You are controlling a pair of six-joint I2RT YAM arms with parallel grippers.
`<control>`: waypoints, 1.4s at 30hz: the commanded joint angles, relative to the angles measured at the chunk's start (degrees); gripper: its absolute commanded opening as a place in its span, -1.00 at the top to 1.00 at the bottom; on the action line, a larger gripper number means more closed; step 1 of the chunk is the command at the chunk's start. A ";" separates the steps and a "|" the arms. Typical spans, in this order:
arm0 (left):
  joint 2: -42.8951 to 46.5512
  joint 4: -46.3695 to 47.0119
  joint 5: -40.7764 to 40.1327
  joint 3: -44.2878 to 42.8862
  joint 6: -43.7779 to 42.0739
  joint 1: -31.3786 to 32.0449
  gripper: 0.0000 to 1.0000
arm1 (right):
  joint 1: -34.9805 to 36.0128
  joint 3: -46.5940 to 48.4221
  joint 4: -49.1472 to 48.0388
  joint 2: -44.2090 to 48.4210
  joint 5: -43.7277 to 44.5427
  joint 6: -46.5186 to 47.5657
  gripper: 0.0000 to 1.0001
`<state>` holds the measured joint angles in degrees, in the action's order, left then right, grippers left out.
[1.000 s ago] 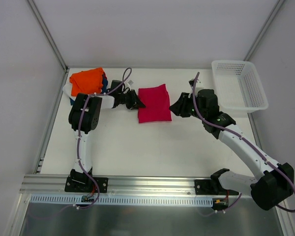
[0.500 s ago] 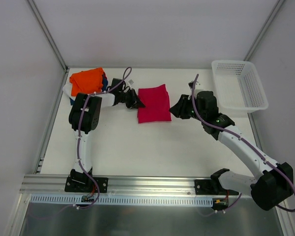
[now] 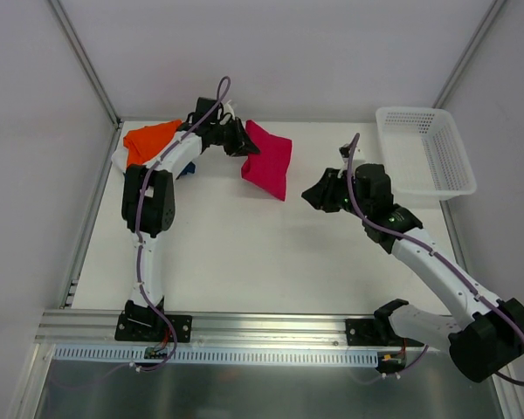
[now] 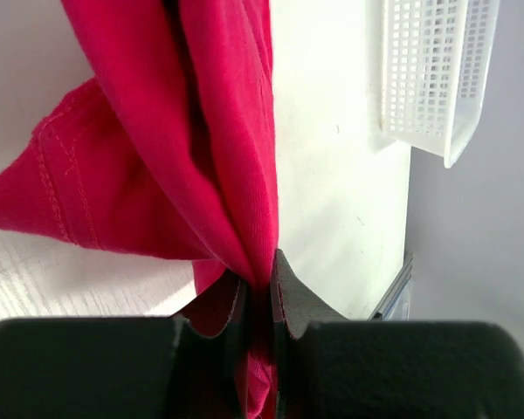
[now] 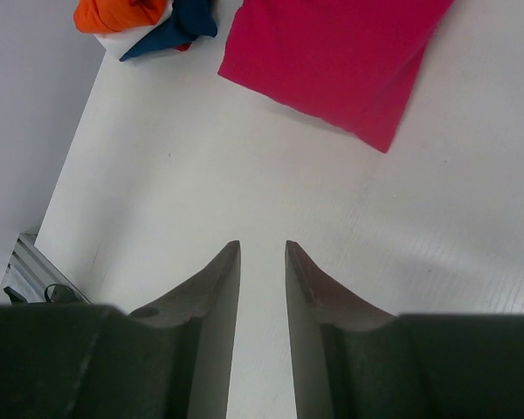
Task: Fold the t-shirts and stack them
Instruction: Neatly place the folded tshirt to the corner
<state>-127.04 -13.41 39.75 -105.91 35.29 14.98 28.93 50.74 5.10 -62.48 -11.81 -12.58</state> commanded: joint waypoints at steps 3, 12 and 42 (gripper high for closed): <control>4.87 -5.84 0.51 -4.92 -2.59 -2.67 1.00 | 0.34 -1.08 -2.38 2.27 -0.84 -0.17 0.39; 8.39 -8.91 1.47 -8.26 -4.17 -8.56 1.00 | 0.34 -2.66 -2.82 3.15 -1.11 -0.08 0.41; 13.40 -17.44 4.46 -14.68 -10.94 -27.81 1.00 | 0.34 -5.65 -6.68 2.80 -2.86 -1.75 0.46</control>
<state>-117.95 -30.72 41.82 -120.16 26.55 -12.16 28.93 45.17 2.02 -60.49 -13.08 -13.45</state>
